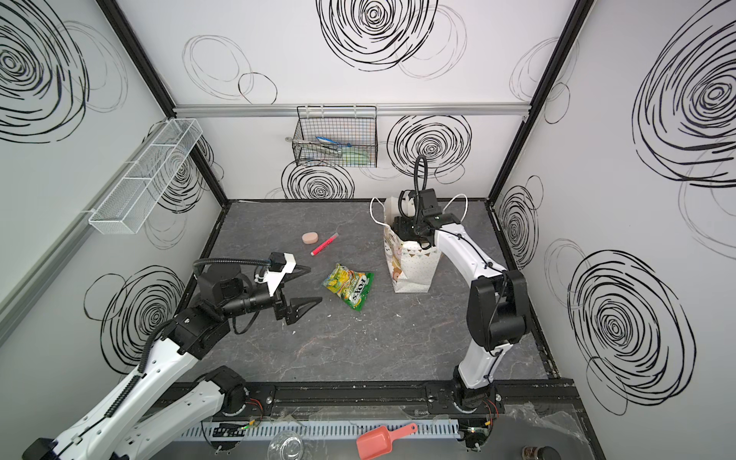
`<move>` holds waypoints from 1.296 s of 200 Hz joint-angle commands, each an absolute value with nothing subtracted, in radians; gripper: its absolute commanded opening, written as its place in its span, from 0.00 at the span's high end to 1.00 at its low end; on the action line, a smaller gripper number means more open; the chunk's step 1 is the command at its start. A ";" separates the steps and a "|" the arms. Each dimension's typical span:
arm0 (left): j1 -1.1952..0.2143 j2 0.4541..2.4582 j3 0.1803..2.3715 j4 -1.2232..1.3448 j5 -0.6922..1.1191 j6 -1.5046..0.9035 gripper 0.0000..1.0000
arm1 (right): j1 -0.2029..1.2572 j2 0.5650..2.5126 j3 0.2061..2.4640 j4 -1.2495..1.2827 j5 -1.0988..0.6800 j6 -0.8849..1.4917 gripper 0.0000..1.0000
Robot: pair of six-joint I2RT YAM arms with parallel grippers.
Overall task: Take the snacks out of the paper bag
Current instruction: Pick up the snack from the paper bag.
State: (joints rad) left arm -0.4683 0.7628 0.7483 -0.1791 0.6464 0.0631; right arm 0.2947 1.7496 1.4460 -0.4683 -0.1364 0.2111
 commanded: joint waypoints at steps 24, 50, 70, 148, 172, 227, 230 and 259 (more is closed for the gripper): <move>-0.486 0.742 0.744 -0.162 0.643 0.092 0.04 | 0.300 1.850 1.525 -0.638 -0.059 0.205 0.26; -0.486 0.741 0.742 -0.158 0.671 0.096 0.04 | 0.301 1.886 1.507 -0.645 -0.070 0.203 0.25; -0.488 0.738 0.740 -0.158 0.667 0.098 0.04 | 0.308 1.884 1.468 -0.612 -0.083 0.219 0.25; -0.490 0.736 0.737 -0.157 0.644 0.100 0.04 | 0.324 1.846 1.385 -0.577 -0.095 0.237 0.48; -0.486 0.740 0.730 -0.123 0.651 0.086 0.04 | 0.323 1.813 1.398 -0.569 -0.100 0.243 0.64; -0.471 0.767 0.743 0.030 0.749 0.007 0.04 | 0.322 1.741 1.434 -0.554 -0.105 0.260 0.95; -0.468 0.768 0.742 0.046 0.753 -0.001 0.04 | 0.322 1.736 1.434 -0.553 -0.106 0.261 0.96; -0.451 0.792 0.746 0.161 0.771 -0.081 0.04 | 0.322 1.698 1.458 -0.556 -0.116 0.258 0.99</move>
